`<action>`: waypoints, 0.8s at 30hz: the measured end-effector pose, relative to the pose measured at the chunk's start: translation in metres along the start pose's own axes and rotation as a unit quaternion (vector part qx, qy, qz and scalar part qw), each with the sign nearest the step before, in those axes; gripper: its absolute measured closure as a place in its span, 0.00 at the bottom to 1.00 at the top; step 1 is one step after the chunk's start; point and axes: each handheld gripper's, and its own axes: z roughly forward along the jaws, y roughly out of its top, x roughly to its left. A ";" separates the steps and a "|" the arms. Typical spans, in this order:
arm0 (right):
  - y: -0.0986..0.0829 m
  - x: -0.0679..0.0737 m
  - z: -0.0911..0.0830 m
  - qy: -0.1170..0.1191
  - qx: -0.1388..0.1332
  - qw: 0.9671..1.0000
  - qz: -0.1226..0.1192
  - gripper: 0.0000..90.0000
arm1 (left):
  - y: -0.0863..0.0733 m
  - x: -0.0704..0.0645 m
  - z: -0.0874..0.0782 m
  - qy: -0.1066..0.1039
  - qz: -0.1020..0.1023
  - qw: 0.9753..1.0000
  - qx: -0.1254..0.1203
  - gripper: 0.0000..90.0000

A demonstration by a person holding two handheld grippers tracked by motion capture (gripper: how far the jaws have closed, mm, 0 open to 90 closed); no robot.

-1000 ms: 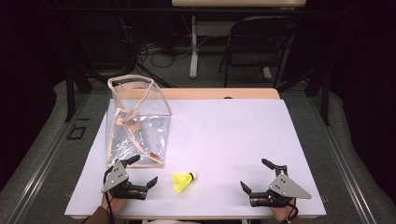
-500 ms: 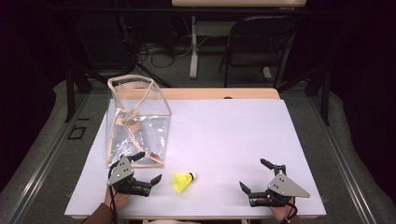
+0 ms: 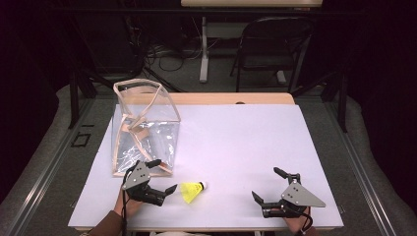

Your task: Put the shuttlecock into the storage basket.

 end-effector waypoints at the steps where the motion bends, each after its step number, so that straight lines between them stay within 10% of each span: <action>1: 0.000 0.000 0.000 0.000 0.001 1.000 0.000 0.00 | 0.000 0.000 0.001 -0.006 0.001 1.000 0.002 0.00; 24: -0.001 0.000 0.002 0.004 0.008 1.000 0.000 0.00 | 0.001 0.000 0.027 -0.096 0.031 0.991 0.083 0.32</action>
